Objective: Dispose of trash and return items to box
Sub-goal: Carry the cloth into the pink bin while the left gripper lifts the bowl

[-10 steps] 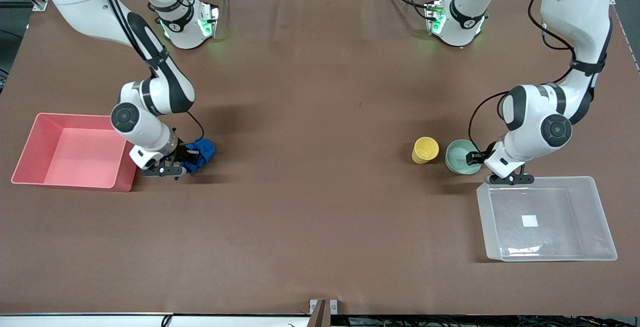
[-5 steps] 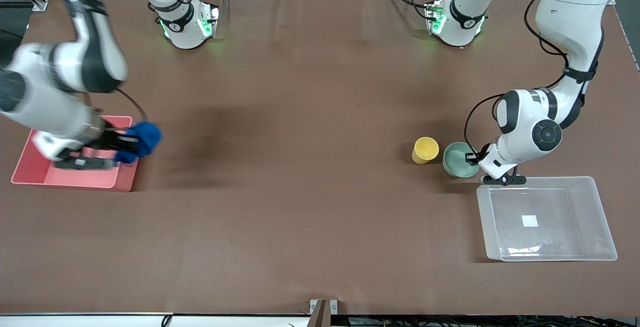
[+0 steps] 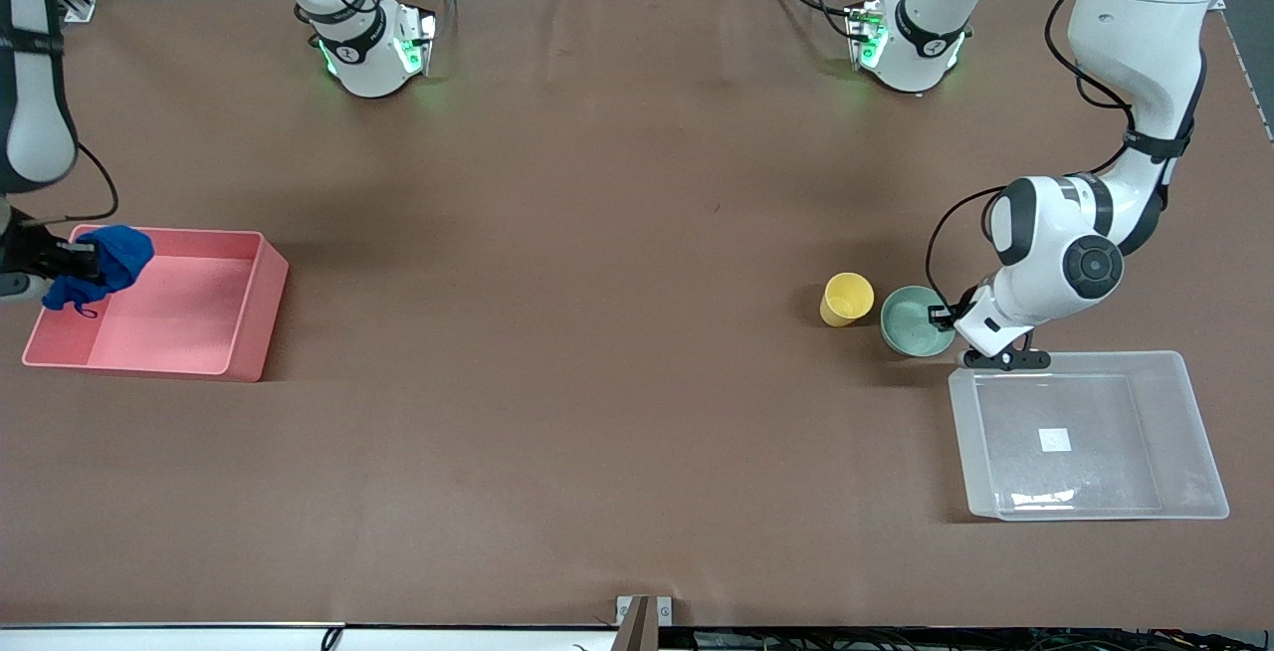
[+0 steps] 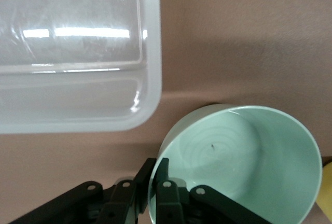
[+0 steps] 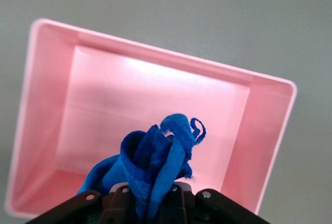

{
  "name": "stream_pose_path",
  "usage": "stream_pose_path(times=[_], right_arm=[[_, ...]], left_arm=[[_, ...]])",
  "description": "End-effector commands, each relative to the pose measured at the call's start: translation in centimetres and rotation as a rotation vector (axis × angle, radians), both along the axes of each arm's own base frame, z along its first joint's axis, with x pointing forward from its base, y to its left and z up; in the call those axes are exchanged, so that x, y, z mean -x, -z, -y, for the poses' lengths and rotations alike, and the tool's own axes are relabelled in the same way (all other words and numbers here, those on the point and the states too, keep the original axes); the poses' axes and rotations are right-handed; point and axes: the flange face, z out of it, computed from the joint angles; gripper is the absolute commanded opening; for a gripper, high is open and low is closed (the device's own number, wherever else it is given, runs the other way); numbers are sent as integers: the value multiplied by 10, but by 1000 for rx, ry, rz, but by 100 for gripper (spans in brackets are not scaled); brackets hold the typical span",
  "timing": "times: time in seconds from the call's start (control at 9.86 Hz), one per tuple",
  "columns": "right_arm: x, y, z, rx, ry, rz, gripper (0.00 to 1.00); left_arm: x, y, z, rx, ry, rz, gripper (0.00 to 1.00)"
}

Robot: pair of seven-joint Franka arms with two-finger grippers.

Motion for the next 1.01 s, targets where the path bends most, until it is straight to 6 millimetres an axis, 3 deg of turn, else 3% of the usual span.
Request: stream_pose_path(times=[0.0,0.1,0.2,0.3,0.41,0.51,0.61,0.71,0.91], right_arm=[[-2,69,-6,21,-9,-4,6],[6,94,-9,18,5,6,10],[10,112,-15,-3,36,13,30],[10,126,-17,-14,53,8,71],[9,127,-22,-19,51,4,100],[8,117,-28,-36,44,-11,100],[5,88,-29,-66,48,-25,100],[1,38,-32,-106,68,-27,100],[-15,-50,-48,-157,173,-36,100]], left_arm=[[-1,-38,-1,-11,38,1,0],[-9,-63,0,-11,39,4,0],[-21,-91,3,-10,44,-1,0],[-38,-120,3,-8,43,-4,0],[-58,-154,1,-8,38,13,0],[-80,-182,-8,1,38,32,0],[-104,-195,-31,7,32,62,0],[-118,-186,-43,5,31,67,0],[-157,-153,-47,13,79,89,0]])
